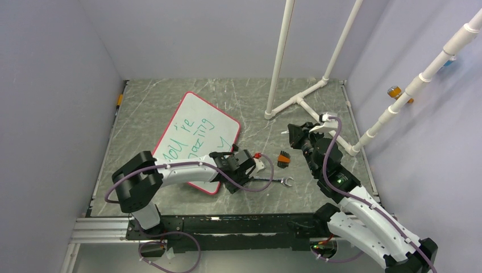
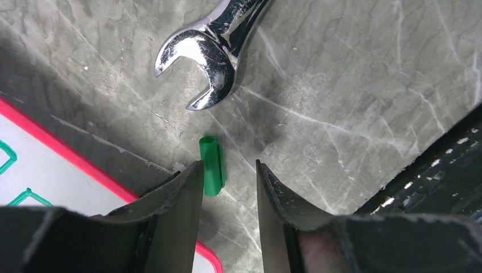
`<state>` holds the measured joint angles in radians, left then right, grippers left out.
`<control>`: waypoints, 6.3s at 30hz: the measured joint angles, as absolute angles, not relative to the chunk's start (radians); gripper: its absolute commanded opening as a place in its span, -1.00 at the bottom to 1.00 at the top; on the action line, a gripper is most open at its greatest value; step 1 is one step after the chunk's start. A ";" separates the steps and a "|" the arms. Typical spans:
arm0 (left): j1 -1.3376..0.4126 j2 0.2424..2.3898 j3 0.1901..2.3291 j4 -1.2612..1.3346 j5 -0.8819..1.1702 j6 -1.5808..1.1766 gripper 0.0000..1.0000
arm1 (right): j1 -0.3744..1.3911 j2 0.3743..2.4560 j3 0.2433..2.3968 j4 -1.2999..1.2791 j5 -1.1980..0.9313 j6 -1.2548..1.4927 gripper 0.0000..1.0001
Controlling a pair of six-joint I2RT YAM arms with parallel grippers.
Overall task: Write a sentence on the whiteboard
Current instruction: Pick up the pen cap from the corner of the board, then insert the whiteboard marker without the cap into the pen cap.
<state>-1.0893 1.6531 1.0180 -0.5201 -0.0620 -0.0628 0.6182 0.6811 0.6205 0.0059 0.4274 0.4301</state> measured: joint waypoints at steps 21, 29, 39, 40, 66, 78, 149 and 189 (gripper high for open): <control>-1.079 1.690 0.998 -0.508 -0.083 -0.072 -0.34 | 0.617 0.681 0.620 0.000 0.419 0.425 -1.00; -1.077 1.668 0.973 -0.496 -0.073 -0.093 -1.00 | 0.617 0.681 0.620 0.000 0.419 0.419 -1.00; -1.093 1.602 0.946 -0.476 -0.049 -0.063 -1.00 | 0.617 0.619 0.622 -0.019 0.428 0.411 -1.00; -1.096 1.588 0.947 -0.474 -0.048 -0.056 -1.00 | 0.617 0.603 0.622 -0.022 0.429 0.411 -1.00; -0.938 1.371 1.247 -0.593 0.100 0.262 -1.00 | 0.614 0.561 0.693 -0.166 0.257 0.476 -1.00; -0.774 1.300 1.249 -0.496 0.367 0.368 -1.00 | 0.611 0.717 0.752 -0.064 0.014 0.533 -1.00; -0.718 1.166 1.116 -0.339 0.526 0.349 -1.00 | 0.603 0.903 0.803 0.168 -0.271 0.648 -1.00; -0.704 1.147 1.105 -0.347 0.510 0.304 -1.00 | 0.599 0.952 0.781 0.236 -0.327 0.690 -1.00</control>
